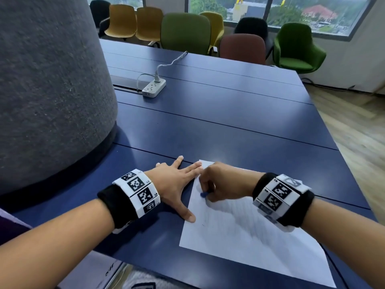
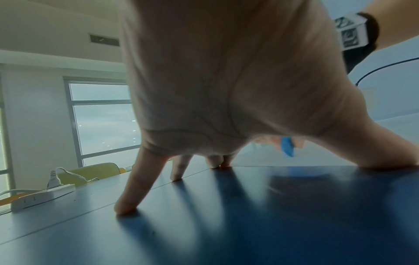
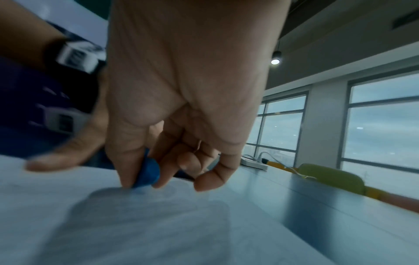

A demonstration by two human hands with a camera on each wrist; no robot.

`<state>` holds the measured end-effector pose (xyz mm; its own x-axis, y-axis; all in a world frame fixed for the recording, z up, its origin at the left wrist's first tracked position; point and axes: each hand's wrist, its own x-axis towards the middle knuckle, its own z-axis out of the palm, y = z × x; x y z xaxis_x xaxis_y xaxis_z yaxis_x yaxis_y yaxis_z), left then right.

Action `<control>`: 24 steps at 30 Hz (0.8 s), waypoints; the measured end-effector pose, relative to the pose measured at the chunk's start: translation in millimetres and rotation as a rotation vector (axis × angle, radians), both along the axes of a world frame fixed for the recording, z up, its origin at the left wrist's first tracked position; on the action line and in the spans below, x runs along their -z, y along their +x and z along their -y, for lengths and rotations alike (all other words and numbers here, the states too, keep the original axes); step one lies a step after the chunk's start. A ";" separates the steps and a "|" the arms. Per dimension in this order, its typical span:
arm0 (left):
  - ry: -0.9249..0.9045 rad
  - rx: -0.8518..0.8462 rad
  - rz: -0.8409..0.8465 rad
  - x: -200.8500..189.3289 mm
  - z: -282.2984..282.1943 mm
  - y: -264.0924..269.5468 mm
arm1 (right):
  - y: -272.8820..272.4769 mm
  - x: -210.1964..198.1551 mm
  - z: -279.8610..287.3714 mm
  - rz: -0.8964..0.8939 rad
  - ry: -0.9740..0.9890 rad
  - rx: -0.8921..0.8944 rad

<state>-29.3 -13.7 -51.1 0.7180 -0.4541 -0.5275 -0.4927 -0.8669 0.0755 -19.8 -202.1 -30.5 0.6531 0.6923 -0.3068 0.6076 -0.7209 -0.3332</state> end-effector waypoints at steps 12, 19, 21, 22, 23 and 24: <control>-0.003 -0.014 -0.013 2.5 -1.4 2.3 | -9.1 -4.1 2.5 -0.048 -0.050 0.034; -0.002 -0.009 -0.006 2.5 -0.4 1.1 | -16.6 -2.4 1.4 -0.018 -0.036 0.056; 0.006 -0.008 -0.009 2.3 -0.4 1.1 | -30.7 -2.9 -2.8 -0.118 -0.072 -0.018; 0.007 -0.009 -0.011 2.1 -0.5 1.3 | -30.0 -3.3 -3.5 -0.126 -0.073 -0.017; 0.006 -0.011 -0.013 2.3 -0.5 1.3 | -24.8 -3.4 -2.8 -0.100 -0.067 0.015; 0.005 -0.012 -0.013 2.4 -0.6 1.5 | -17.0 -3.9 -1.1 -0.056 -0.057 0.062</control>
<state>-27.7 -13.1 -53.5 0.7167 -0.4429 -0.5387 -0.4812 -0.8732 0.0778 -36.8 -201.0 -26.7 0.6749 0.6316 -0.3817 0.5429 -0.7752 -0.3230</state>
